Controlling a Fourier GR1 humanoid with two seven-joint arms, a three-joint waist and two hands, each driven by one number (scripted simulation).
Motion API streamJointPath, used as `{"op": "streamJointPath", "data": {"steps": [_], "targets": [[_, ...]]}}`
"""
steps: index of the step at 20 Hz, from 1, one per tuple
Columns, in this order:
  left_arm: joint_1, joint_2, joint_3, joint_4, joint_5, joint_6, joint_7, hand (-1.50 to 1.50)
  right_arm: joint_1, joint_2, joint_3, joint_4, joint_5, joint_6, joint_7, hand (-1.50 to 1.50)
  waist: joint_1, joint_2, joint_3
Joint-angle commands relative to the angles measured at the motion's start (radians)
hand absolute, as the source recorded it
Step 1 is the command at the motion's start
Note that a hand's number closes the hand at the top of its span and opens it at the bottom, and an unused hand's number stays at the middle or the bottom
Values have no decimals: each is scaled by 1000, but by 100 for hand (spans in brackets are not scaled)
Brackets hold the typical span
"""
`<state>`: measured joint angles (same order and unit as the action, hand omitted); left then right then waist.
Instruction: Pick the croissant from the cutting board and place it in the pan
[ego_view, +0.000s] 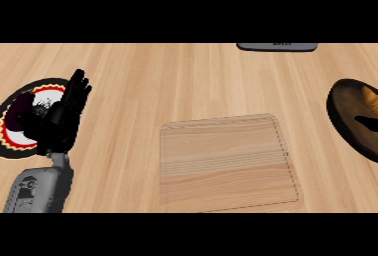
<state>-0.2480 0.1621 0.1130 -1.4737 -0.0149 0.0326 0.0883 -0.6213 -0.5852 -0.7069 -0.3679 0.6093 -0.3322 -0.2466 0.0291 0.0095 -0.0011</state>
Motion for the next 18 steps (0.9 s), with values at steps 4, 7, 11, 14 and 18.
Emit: {"op": "streamJointPath", "data": {"steps": [4,7,11,14,18], "targets": [[38,-11,8,16,-3,9,-33,0,23,46,-139,-58,-184,-69,-202,-150,-21,-6,3],[9,-3,10,18,-13,21,5,0,117,95,-146,-142,-262,46,-252,-150,-41,-14,1],[57,14,44,-1,16,6,-25,0,198,112,-160,-268,-352,263,-231,-150,-61,-25,-2],[73,14,30,-7,-11,18,-18,0,336,202,-159,-381,-397,346,-289,-150,-83,-30,-4],[64,19,46,-15,7,16,0,0,449,240,-143,-618,-439,438,-221,-150,-98,-34,-7]]}}
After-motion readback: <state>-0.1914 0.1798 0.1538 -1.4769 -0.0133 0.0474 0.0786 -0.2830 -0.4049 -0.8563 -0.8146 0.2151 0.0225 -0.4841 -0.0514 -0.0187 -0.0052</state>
